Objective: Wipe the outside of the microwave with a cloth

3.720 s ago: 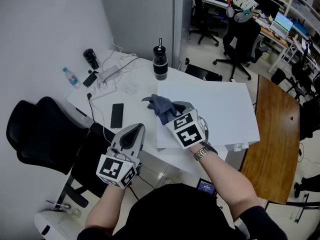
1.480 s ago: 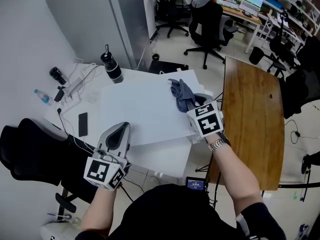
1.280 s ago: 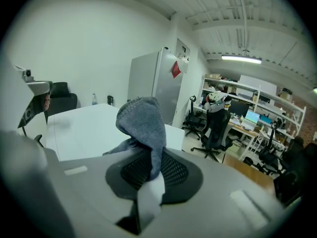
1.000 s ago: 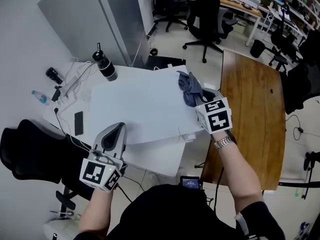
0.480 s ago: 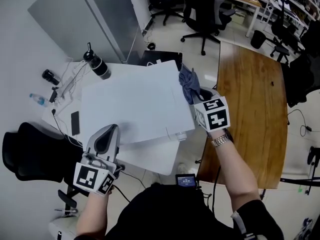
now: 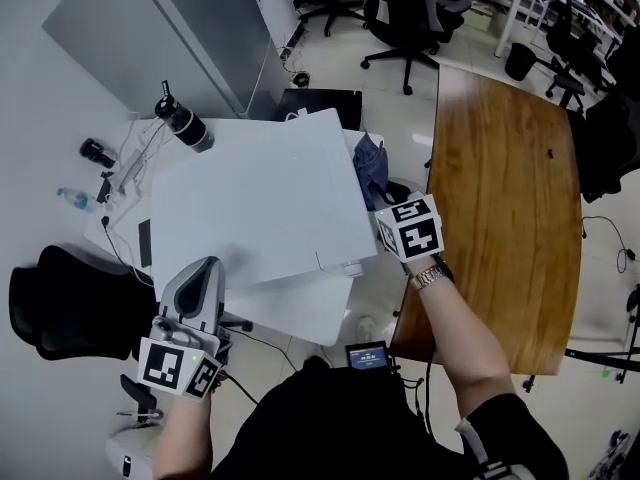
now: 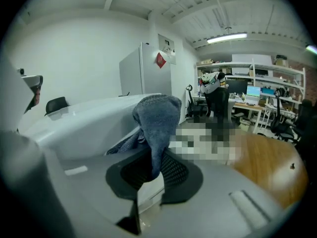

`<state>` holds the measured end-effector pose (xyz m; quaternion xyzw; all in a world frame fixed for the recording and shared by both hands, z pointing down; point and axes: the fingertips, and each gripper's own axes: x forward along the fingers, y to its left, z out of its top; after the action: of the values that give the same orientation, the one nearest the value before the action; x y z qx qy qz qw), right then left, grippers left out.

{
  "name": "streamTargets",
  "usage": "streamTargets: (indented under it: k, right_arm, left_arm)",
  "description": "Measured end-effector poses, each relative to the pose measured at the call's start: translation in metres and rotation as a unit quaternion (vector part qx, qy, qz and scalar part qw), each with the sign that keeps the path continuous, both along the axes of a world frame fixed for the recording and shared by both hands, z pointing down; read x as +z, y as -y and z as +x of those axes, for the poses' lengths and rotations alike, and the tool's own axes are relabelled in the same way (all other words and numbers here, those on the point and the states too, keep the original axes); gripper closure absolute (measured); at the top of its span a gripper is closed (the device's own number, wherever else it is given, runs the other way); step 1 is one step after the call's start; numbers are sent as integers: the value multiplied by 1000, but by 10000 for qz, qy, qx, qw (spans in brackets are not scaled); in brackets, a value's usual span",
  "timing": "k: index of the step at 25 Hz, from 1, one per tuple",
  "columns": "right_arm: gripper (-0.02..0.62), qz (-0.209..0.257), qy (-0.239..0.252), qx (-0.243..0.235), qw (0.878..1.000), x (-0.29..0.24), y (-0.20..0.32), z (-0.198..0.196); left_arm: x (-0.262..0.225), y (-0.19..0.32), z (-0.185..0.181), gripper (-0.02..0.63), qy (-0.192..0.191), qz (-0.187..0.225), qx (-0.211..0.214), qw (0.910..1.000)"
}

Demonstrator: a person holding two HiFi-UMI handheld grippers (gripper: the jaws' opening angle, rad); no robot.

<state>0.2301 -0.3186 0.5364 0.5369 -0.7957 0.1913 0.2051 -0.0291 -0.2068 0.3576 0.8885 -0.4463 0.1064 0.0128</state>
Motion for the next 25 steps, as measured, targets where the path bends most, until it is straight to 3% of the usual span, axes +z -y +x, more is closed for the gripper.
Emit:
streamTargets:
  k: [25]
  right_arm:
    - [551, -1013, -177, -230, 9944, 119, -2, -1]
  left_arm:
    - [16, -17, 2, 600, 222, -179, -509, 9983]
